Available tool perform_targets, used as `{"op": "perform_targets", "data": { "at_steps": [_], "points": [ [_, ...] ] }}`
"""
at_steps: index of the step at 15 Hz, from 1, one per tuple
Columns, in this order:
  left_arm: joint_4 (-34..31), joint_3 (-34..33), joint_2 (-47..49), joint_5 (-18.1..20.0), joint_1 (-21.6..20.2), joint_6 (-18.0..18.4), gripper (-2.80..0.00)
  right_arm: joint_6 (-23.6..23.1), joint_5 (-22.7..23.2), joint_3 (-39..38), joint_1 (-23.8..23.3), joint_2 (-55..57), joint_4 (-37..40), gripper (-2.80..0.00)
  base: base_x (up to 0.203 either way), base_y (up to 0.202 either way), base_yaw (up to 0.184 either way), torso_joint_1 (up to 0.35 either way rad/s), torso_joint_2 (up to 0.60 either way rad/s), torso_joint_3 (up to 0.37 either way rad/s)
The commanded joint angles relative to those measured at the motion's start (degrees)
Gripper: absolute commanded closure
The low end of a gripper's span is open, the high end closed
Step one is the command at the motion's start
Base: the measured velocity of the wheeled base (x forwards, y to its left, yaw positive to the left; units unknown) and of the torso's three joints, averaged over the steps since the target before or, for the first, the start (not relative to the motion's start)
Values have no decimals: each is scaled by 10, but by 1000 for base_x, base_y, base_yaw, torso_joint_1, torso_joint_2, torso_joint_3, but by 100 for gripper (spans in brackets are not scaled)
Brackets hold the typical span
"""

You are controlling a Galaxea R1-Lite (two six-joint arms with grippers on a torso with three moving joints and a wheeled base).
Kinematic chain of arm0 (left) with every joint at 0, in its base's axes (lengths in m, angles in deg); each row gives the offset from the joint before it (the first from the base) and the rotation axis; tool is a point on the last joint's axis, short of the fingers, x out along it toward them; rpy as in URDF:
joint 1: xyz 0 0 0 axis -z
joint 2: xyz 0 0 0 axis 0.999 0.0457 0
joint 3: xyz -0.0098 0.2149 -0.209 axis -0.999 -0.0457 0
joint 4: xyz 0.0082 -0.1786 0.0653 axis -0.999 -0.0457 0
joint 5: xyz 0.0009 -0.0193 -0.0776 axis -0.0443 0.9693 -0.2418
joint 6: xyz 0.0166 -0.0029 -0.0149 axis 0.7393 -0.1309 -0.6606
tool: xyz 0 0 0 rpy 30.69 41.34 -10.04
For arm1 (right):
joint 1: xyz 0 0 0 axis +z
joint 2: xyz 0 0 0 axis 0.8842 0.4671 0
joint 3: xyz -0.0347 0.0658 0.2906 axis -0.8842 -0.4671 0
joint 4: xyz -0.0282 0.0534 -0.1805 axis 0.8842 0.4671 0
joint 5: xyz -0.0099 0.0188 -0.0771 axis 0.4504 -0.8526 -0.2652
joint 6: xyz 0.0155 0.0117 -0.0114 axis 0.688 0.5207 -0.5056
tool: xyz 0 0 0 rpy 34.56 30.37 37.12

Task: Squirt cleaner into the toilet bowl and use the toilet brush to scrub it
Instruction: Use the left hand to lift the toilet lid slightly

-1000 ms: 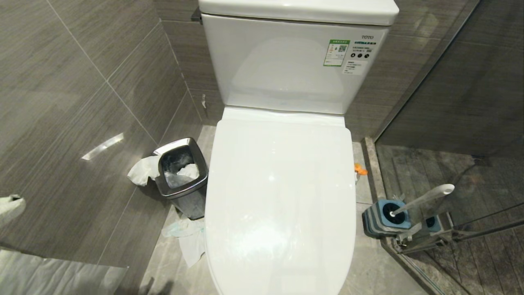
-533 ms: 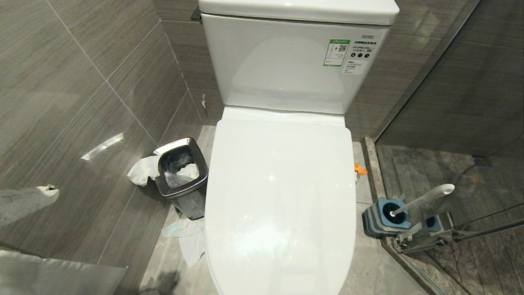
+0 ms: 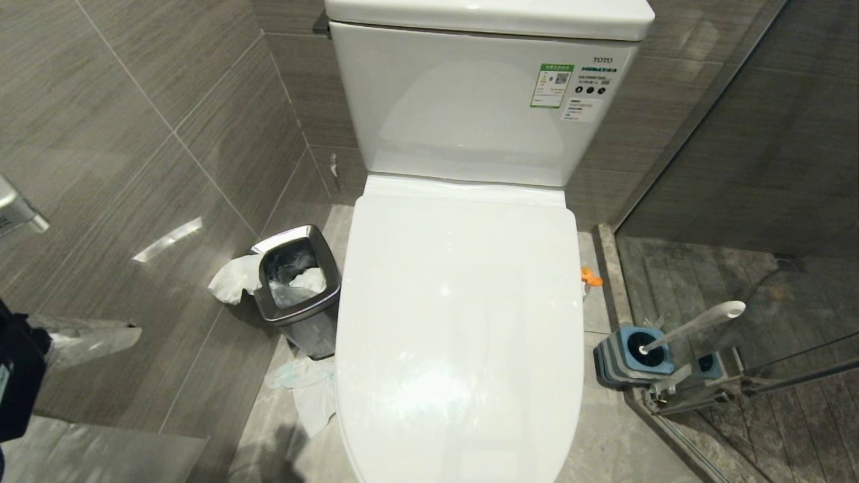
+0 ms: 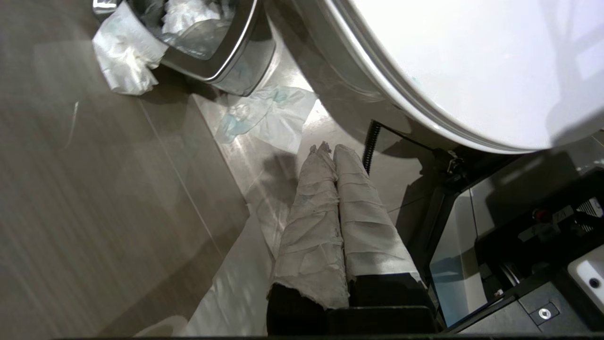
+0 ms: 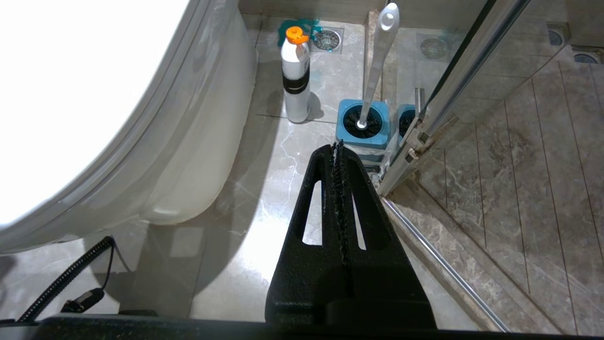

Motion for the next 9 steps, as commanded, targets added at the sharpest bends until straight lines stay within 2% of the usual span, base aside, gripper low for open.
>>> {"op": "perform_targets", "data": {
  "at_steps": [1, 3, 6, 7, 9],
  "points": [
    [3, -3, 14, 4, 13, 0, 0, 0, 0, 0, 0, 0, 0, 0, 0, 0, 0, 0, 0, 0],
    [3, -9, 36, 5, 17, 0, 0, 0, 0, 0, 0, 0, 0, 0, 0, 0, 0, 0, 0, 0],
    [3, 9, 118, 1, 29, -10, 0, 0, 0, 0, 0, 0, 0, 0, 0, 0, 0, 0, 0, 0],
    [3, 22, 144, -15, 45, -19, 0, 0, 0, 0, 0, 0, 0, 0, 0, 0, 0, 0, 0, 0],
    [1, 29, 167, -83, 89, -46, 0, 0, 0, 0, 0, 0, 0, 0, 0, 0, 0, 0, 0, 0]
  ]
}}
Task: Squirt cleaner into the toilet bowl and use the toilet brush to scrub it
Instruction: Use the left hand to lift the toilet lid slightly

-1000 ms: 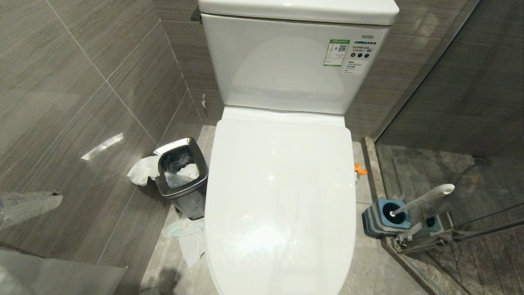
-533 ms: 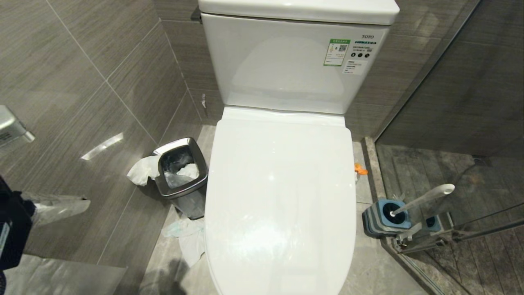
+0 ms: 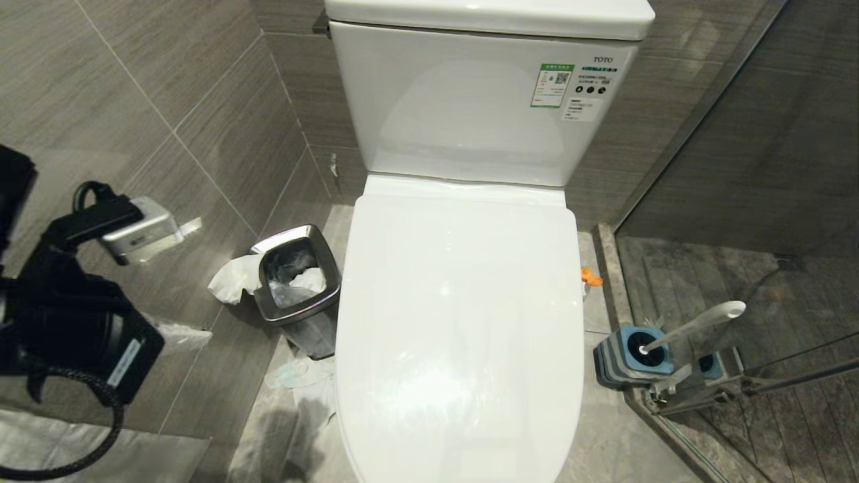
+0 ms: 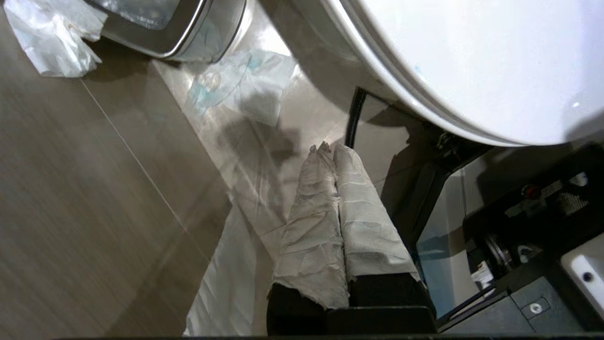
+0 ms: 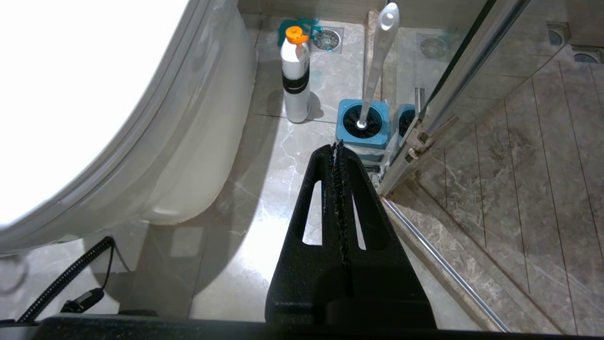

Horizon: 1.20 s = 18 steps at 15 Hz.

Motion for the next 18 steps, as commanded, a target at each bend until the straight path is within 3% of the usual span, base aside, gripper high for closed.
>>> {"op": "perform_targets", "data": {
  "at_steps": [1, 3, 5, 9, 13, 15, 18],
  "points": [
    [-5, 3, 50, -56, 50, -49, 0, 0, 0, 0, 0, 0, 0, 0, 0, 0, 0, 0, 0, 0],
    [-5, 5, 75, -109, 90, -136, 0, 0, 0, 0, 0, 0, 0, 0, 0, 0, 0, 0, 0, 0],
    [-6, 26, 104, -132, 99, -182, 0, 0, 0, 0, 0, 0, 0, 0, 0, 0, 0, 0, 0, 0],
    [0, 42, 137, -135, 69, -198, 0, 0, 0, 0, 0, 0, 0, 0, 0, 0, 0, 0, 0, 0],
    [0, 25, 145, -134, 37, -237, 0, 0, 0, 0, 0, 0, 0, 0, 0, 0, 0, 0, 0, 0],
    [0, 11, 149, -130, 23, -240, 0, 0, 0, 0, 0, 0, 0, 0, 0, 0, 0, 0, 0, 0],
    [47, -24, 161, -127, 19, -241, 0, 0, 0, 0, 0, 0, 0, 0, 0, 0, 0, 0, 0, 0]
  ]
}}
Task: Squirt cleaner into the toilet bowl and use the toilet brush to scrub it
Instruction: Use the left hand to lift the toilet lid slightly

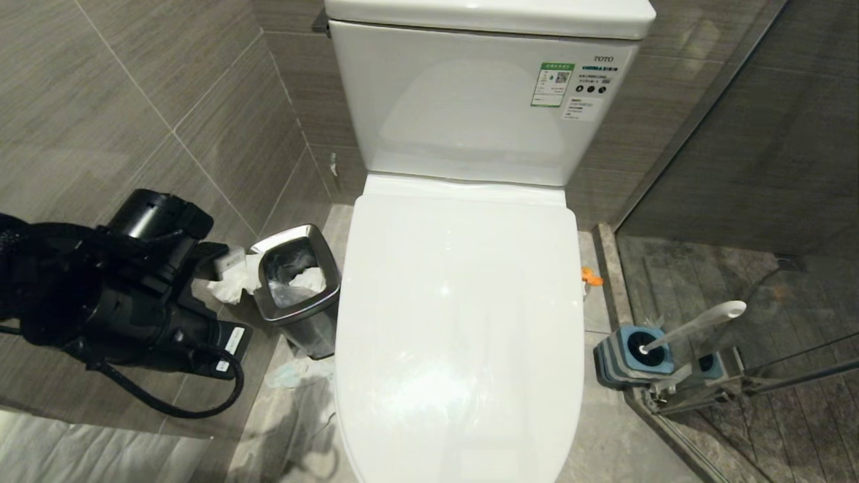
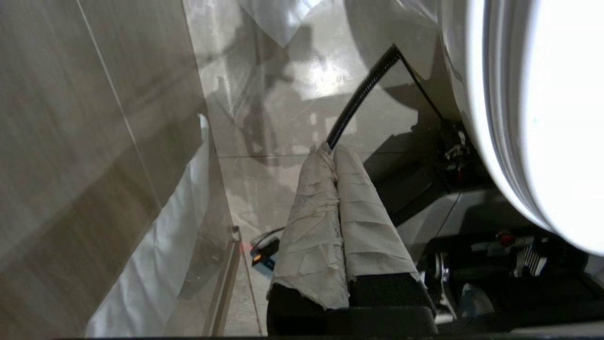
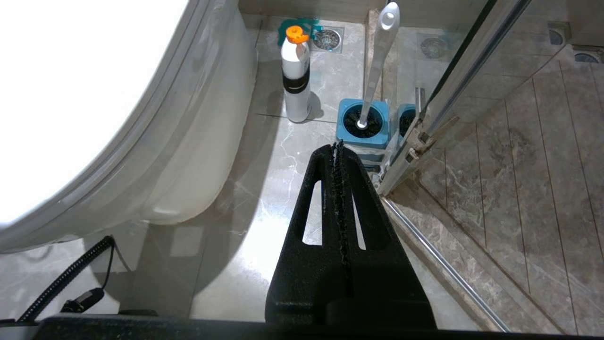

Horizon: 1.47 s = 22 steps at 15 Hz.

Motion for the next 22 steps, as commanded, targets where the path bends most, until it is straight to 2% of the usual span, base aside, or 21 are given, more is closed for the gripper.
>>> {"op": "perform_targets", "data": {
  "at_steps": [1, 3, 5, 7, 10, 13, 20, 22],
  "points": [
    [19, -29, 8, -1, -5, 0, 0, 0, 0, 0, 0, 0, 0, 0, 0, 0, 0, 0, 0, 0],
    [22, -36, 20, 14, -5, -1, 0, 0, 0, 0, 0, 0, 0, 0, 0, 0, 0, 0, 0, 0],
    [21, -54, 22, 61, -5, -10, 0, 0, 0, 0, 0, 0, 0, 0, 0, 0, 0, 0, 0, 0],
    [21, -61, 30, 66, -5, -18, 0, 0, 0, 0, 0, 0, 0, 0, 0, 0, 0, 0, 0, 0],
    [27, -69, 54, 99, -6, -24, 0, 0, 0, 0, 0, 0, 0, 0, 0, 0, 0, 0, 0, 0],
    [86, -70, 91, 106, -6, -47, 0, 0, 0, 0, 0, 0, 0, 0, 0, 0, 0, 0, 0, 0],
    [153, -78, 150, 107, -22, -50, 0, 0, 0, 0, 0, 0, 0, 0, 0, 0, 0, 0, 0, 0],
    [161, -81, 151, 124, -32, -62, 0, 0, 0, 0, 0, 0, 0, 0, 0, 0, 0, 0, 0, 0]
  ]
}}
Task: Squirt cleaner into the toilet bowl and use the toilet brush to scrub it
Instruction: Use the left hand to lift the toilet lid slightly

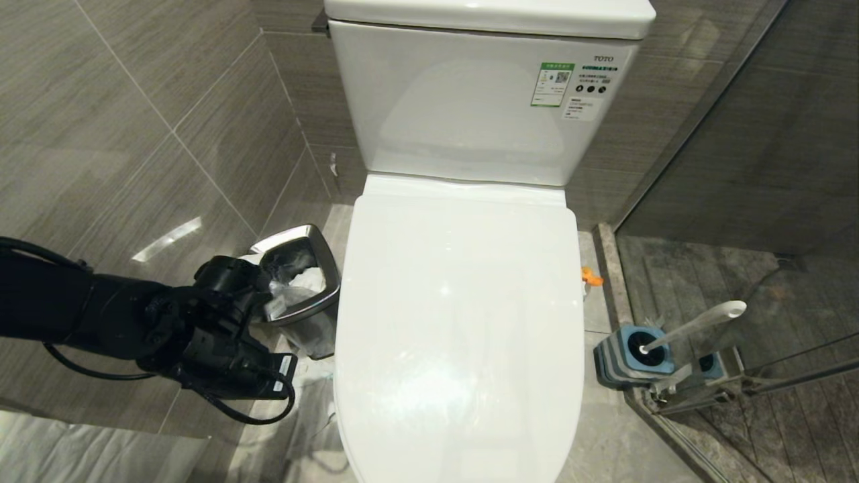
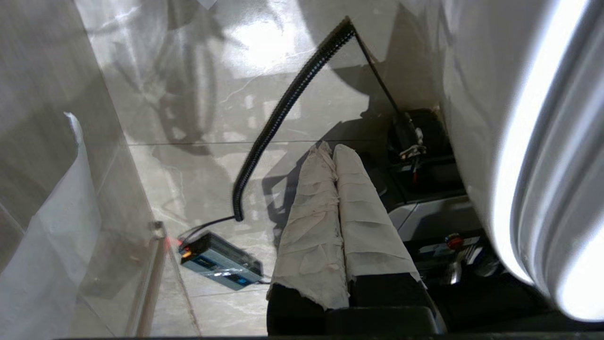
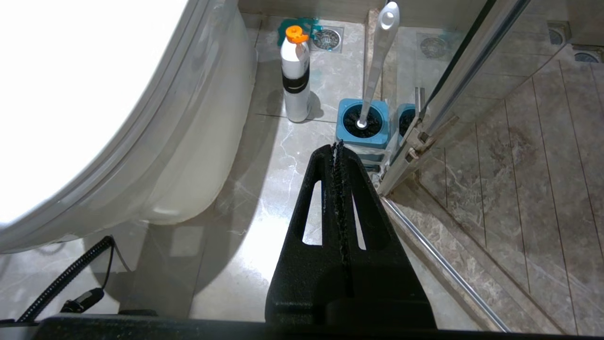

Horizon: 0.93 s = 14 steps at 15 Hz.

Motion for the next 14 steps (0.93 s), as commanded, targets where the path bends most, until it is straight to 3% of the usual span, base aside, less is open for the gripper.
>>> {"op": "perform_targets", "data": {
  "at_steps": [1, 7, 11, 14],
  "points": [
    [2, -3, 6, 25, -12, -19, 0, 0, 0, 0, 0, 0, 0, 0, 0, 0, 0, 0, 0, 0],
    [9, -11, -6, 130, -75, -54, 0, 0, 0, 0, 0, 0, 0, 0, 0, 0, 0, 0, 0, 0],
    [10, -16, -10, 260, -117, -55, 0, 0, 0, 0, 0, 0, 0, 0, 0, 0, 0, 0, 0, 0],
    [16, -22, -3, 321, -124, -55, 0, 0, 0, 0, 0, 0, 0, 0, 0, 0, 0, 0, 0, 0]
  ]
}}
